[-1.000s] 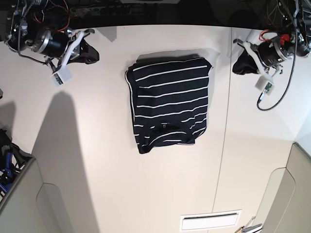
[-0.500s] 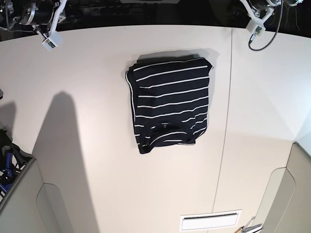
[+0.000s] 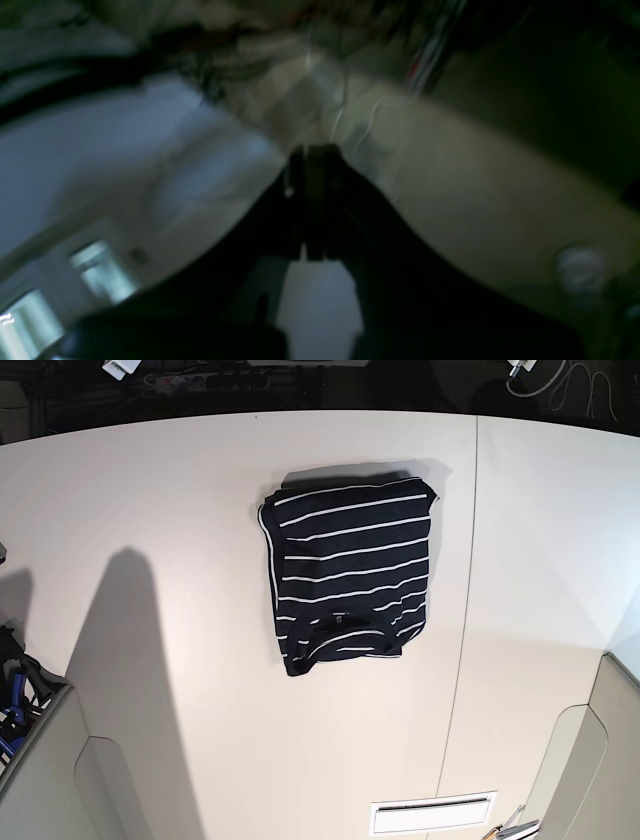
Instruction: Fold the T-shirt properly
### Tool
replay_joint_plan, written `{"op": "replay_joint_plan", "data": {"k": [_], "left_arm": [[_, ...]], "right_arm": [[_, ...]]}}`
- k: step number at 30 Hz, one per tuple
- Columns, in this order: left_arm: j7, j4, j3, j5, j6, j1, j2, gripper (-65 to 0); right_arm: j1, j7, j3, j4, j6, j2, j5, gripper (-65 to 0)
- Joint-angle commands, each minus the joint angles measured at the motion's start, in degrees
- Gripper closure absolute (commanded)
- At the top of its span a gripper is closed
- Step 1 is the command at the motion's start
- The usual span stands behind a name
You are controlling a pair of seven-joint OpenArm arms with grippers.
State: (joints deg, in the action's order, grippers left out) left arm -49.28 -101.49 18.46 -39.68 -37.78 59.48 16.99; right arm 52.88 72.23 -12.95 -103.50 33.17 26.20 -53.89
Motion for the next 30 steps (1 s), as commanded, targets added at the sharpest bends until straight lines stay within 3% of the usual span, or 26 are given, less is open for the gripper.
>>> {"op": "replay_joint_plan", "data": {"k": [1, 4, 9, 16, 19, 30], "left_arm": [[0.96, 1.05, -0.94, 0.0, -0.35, 0.96, 0.17, -4.5], [2.56, 6.23, -5.44, 4.0, -0.35, -0.44, 0.17, -4.5], [10.29, 17.51, -12.87, 12.04, 0.79, -4.52, 0.17, -4.5], [13.09, 31.12, -21.44, 21.09, 14.67, -13.05, 0.13, -4.6], [13.51, 36.28, -23.47, 22.93, 17.68, -16.68, 0.11, -4.6], [17.81, 50.05, -24.5, 23.28, 17.66, -26.84, -1.57, -4.6]], "right_arm": [[0.79, 0.15, 1.01, 1.73, 0.13, 0.59, 0.17, 0.0], [-0.02, -4.59, 5.68, 9.64, 0.13, 0.61, 3.93, 0.0], [-6.4, -11.3, 16.81, 24.11, 0.11, 0.59, 16.35, 0.0], [-18.49, -21.14, 31.58, 42.07, 0.09, 0.04, 26.4, 0.0], [-23.32, -22.12, 34.75, 47.21, 0.07, -1.38, 29.68, 0.0], [-33.62, -23.04, 35.19, 57.68, -0.59, -4.5, 31.85, 0.0]]}}
